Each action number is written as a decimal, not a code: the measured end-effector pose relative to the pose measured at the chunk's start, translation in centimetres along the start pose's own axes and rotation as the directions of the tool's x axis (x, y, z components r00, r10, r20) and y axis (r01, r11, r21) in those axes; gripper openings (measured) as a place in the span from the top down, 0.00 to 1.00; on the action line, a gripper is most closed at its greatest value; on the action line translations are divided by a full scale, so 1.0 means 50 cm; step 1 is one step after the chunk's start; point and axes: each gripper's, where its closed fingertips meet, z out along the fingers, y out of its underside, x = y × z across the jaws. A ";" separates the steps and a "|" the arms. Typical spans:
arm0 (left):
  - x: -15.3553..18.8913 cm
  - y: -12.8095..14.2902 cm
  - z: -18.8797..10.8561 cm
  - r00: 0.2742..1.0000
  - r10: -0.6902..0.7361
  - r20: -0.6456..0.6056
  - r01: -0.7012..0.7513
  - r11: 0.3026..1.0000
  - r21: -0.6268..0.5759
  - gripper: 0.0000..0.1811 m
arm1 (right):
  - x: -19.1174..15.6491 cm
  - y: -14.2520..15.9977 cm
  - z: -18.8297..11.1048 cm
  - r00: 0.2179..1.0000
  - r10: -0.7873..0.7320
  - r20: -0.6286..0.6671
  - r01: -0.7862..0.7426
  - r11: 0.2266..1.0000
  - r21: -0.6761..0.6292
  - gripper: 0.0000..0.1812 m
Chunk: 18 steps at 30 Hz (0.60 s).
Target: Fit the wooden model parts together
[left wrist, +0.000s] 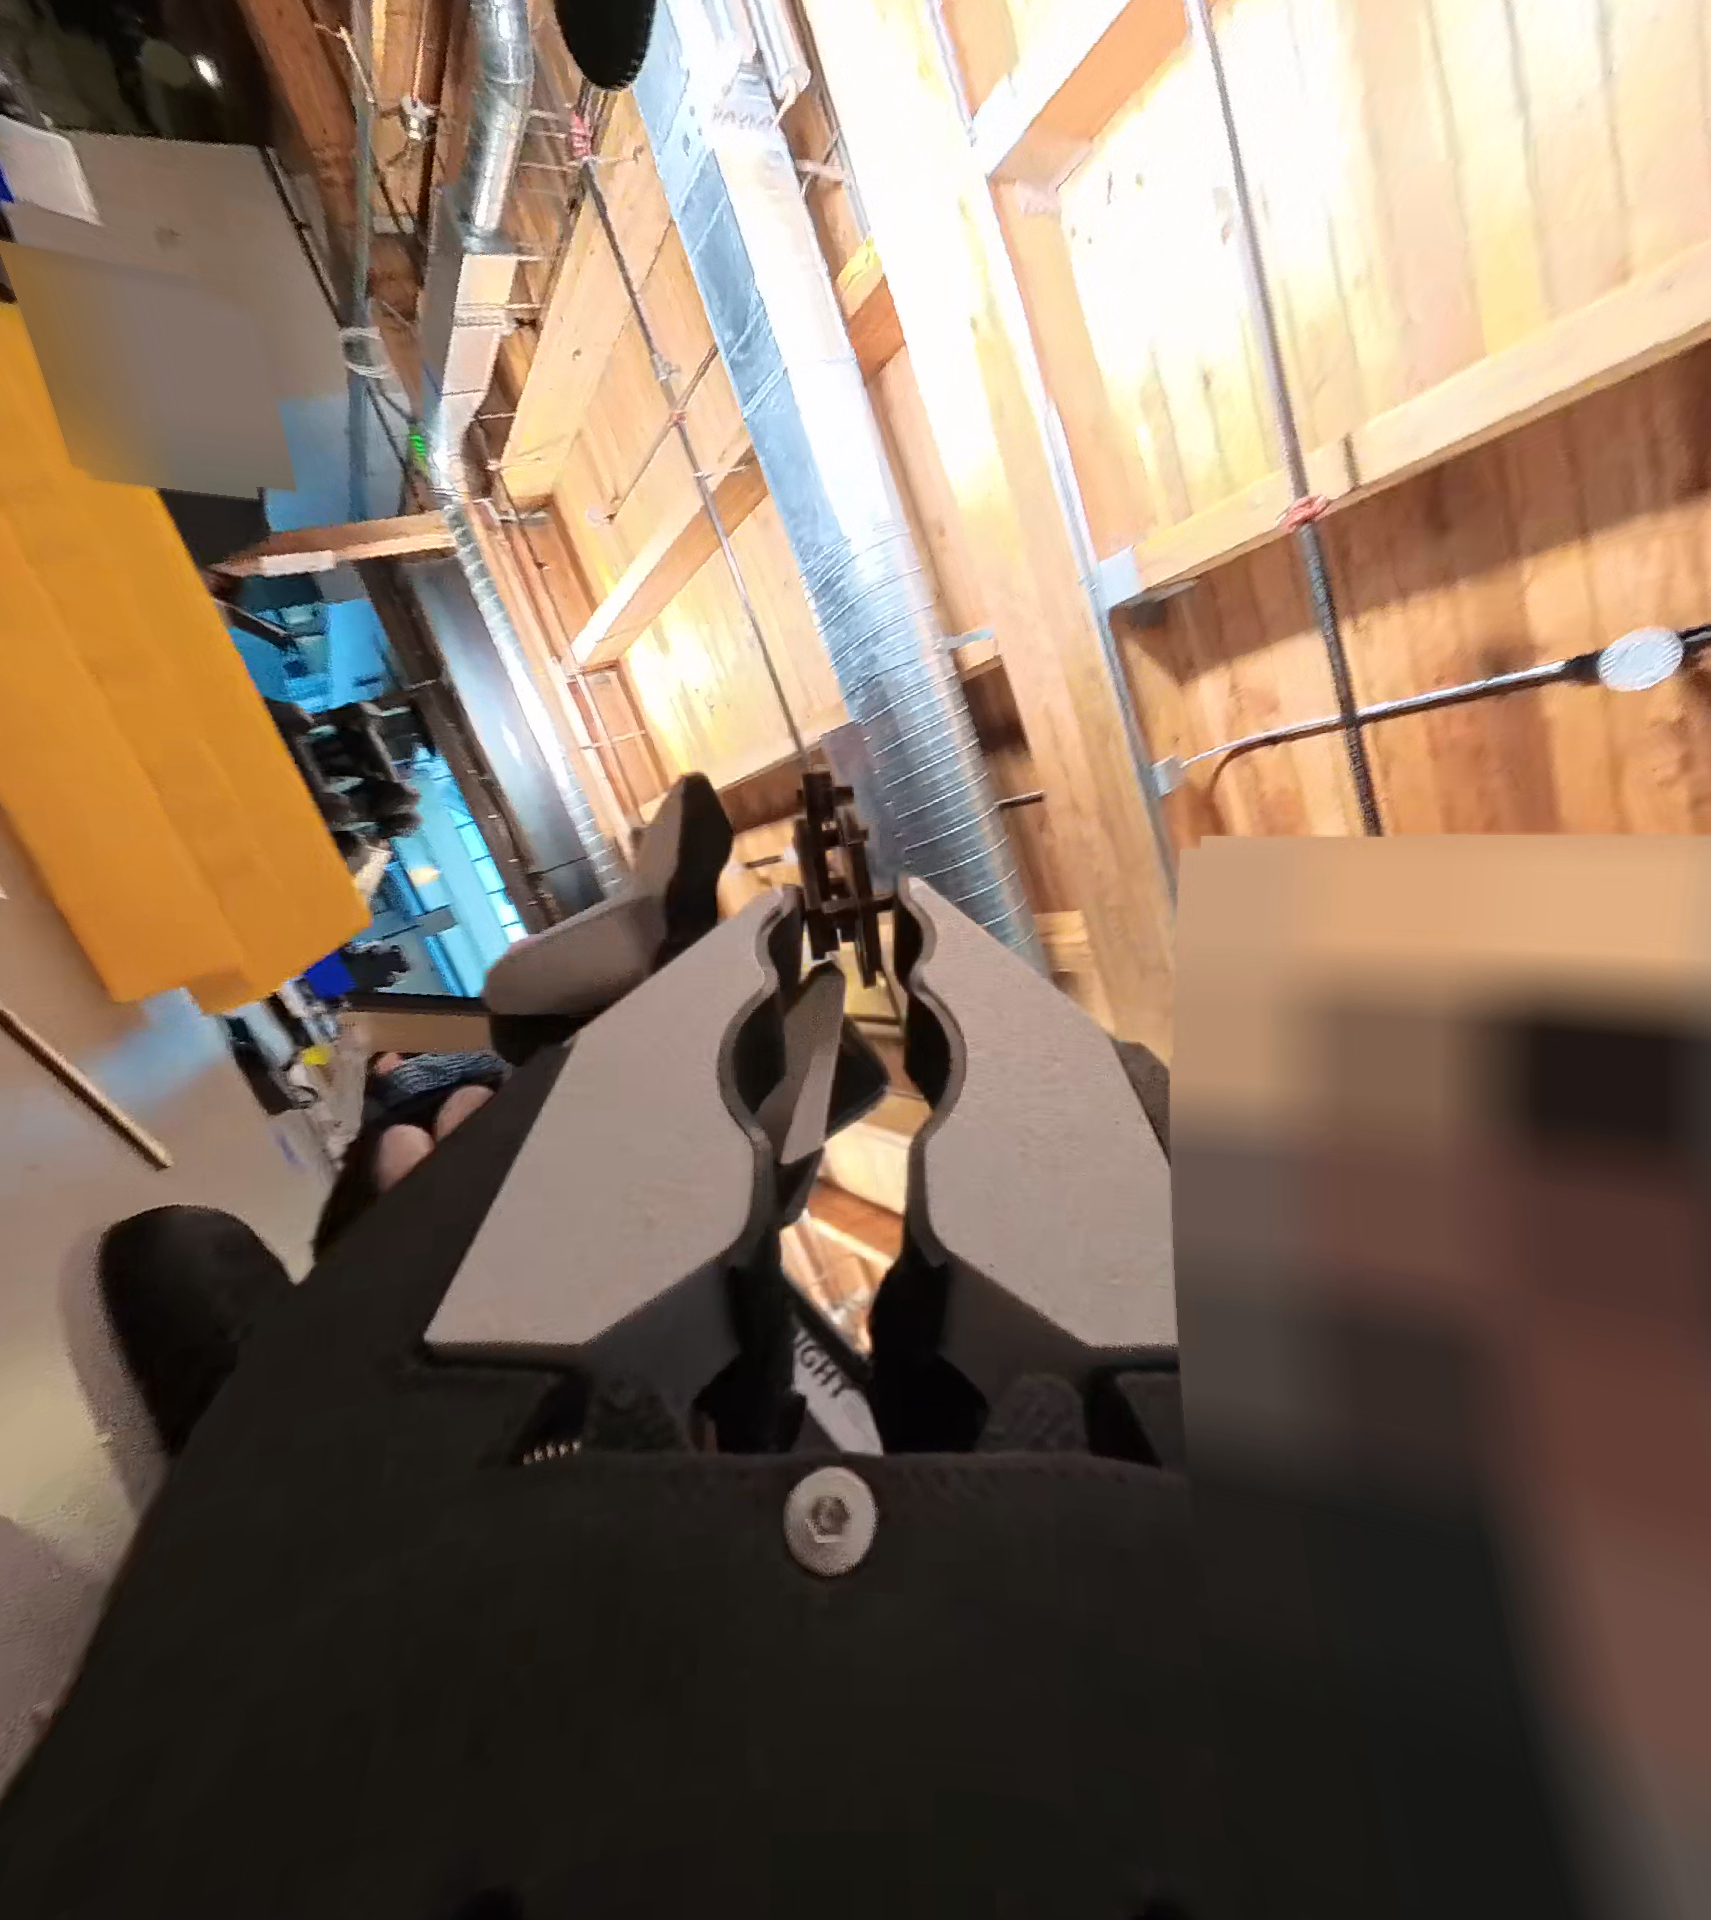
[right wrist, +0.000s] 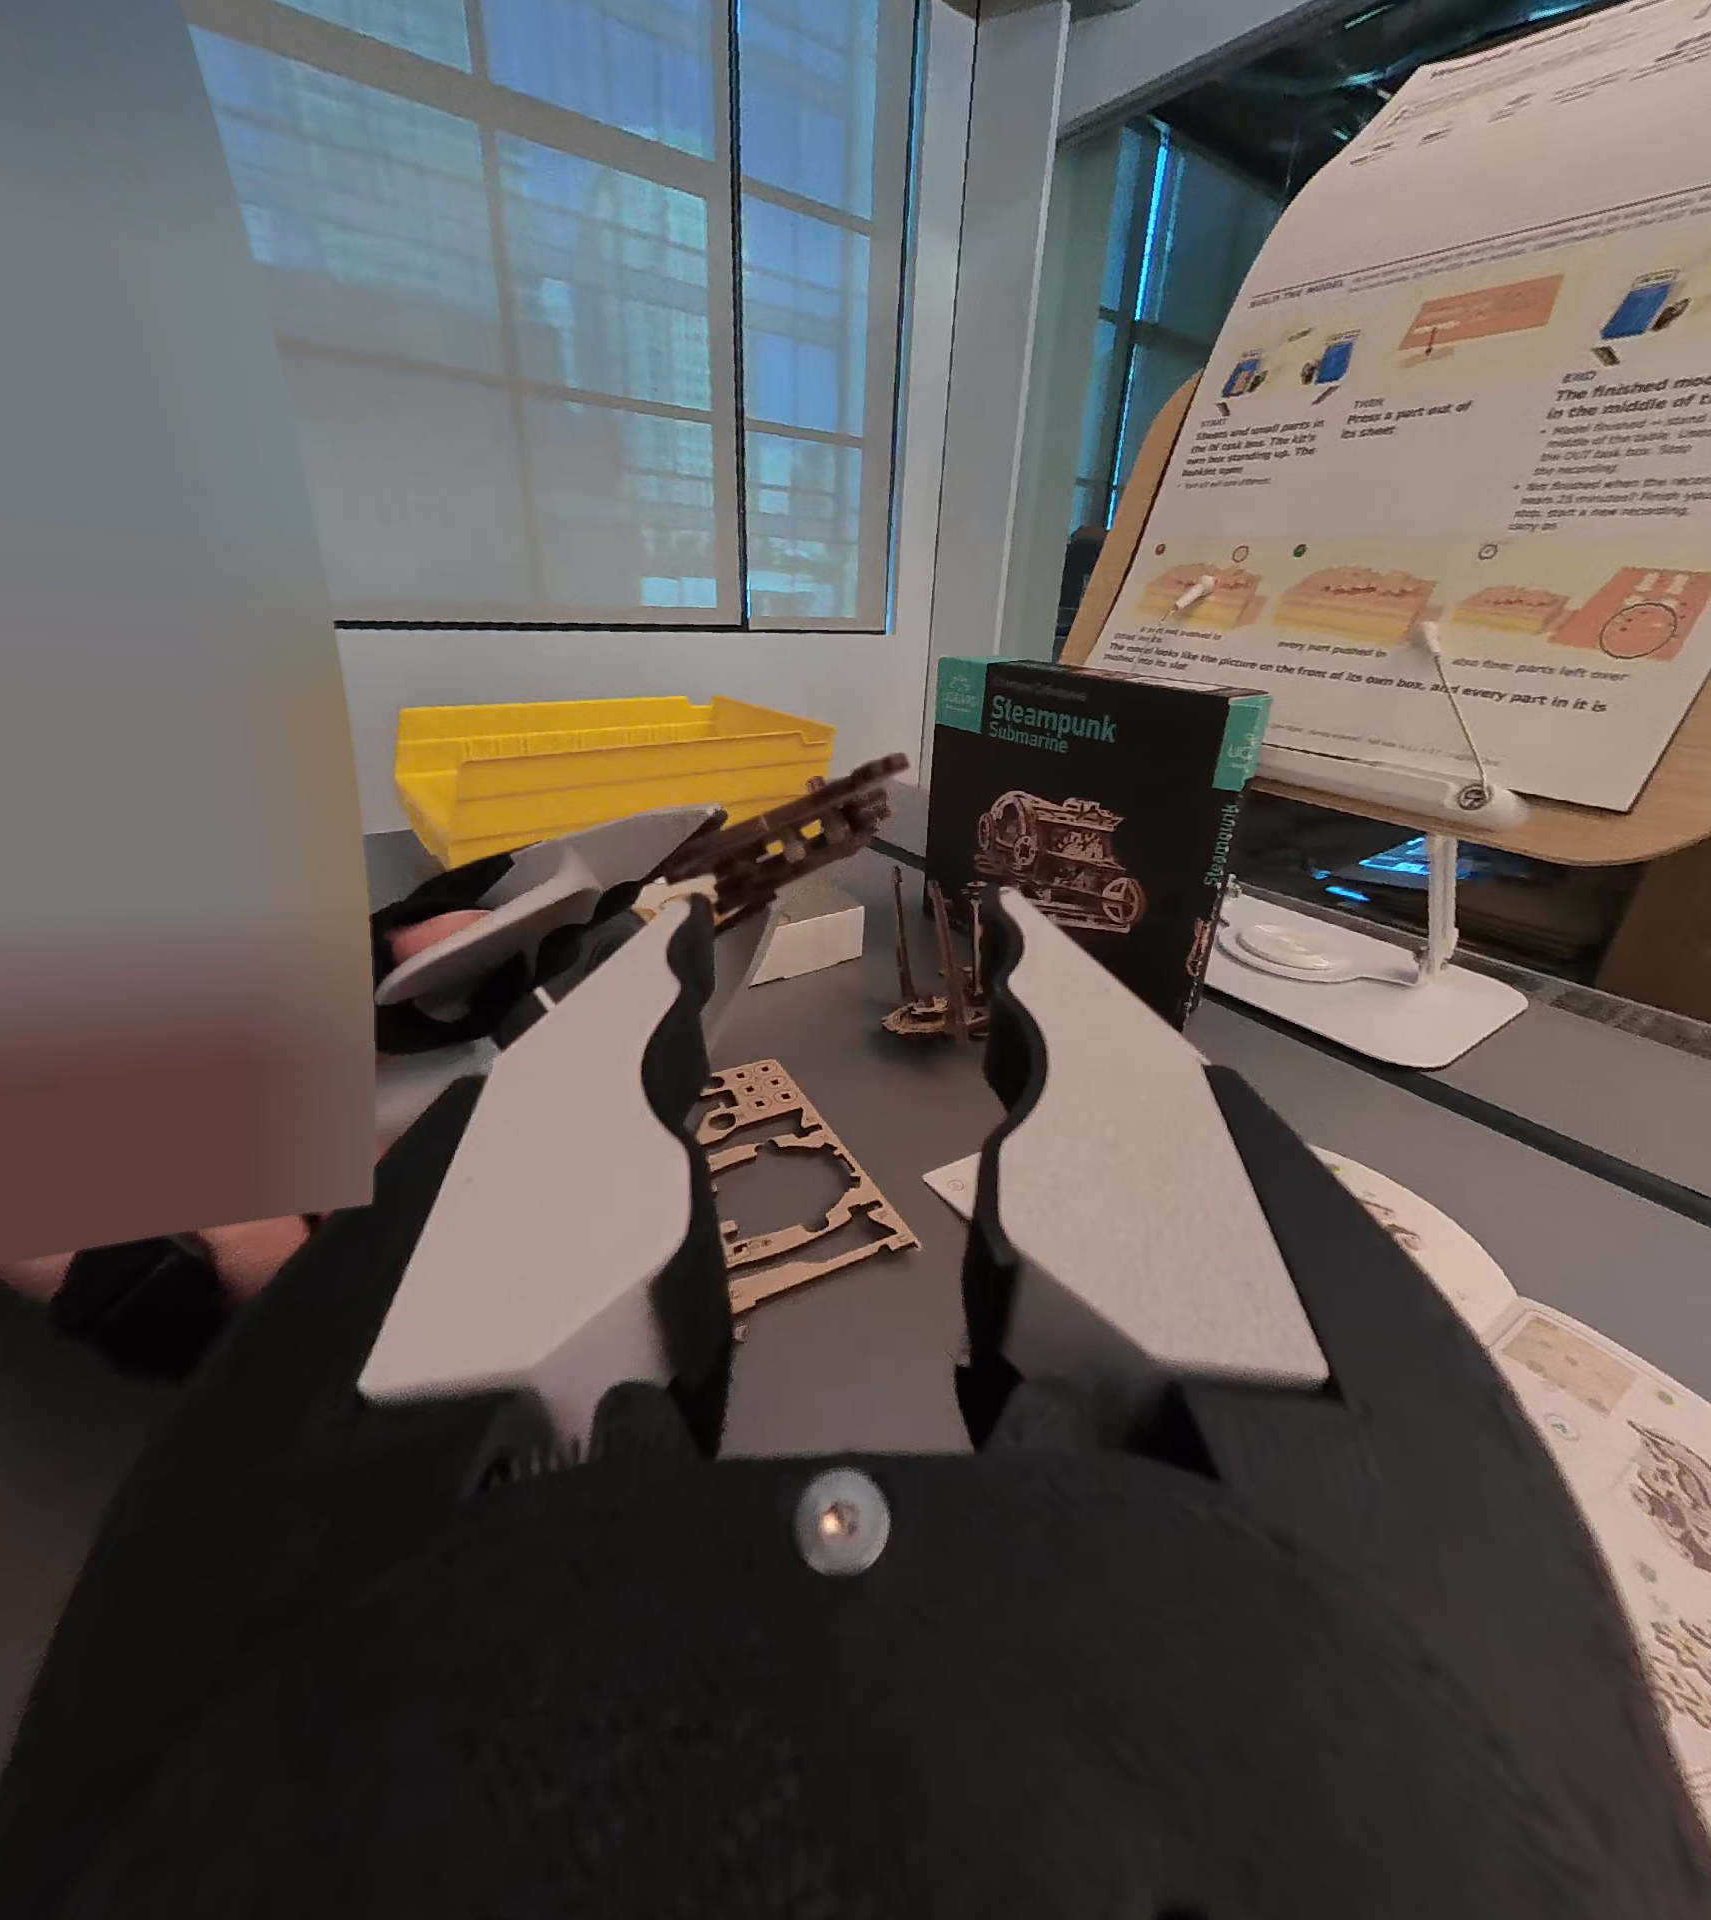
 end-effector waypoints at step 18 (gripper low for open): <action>0.004 0.000 -0.002 1.000 0.027 -0.004 -0.027 1.000 0.011 0.92 | 0.004 -0.004 0.008 0.998 0.062 -0.020 -0.061 0.997 0.054 0.73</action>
